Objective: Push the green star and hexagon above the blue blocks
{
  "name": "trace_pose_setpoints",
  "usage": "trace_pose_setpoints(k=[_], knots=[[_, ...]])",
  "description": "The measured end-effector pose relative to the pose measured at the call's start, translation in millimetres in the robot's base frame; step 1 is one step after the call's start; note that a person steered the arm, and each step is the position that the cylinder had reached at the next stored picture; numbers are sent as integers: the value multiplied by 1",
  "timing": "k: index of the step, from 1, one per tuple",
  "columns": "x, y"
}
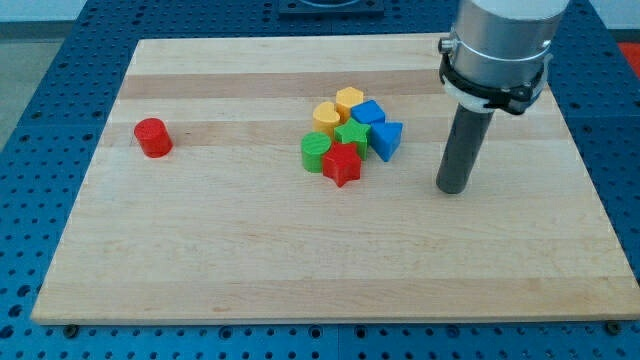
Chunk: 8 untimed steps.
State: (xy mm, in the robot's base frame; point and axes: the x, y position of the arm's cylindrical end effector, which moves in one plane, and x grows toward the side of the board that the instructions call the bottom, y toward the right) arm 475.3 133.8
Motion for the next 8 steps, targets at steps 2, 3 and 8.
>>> trace_pose_setpoints(k=[2, 3, 8], knots=[[0, -12], [-2, -27], [-29, -79]])
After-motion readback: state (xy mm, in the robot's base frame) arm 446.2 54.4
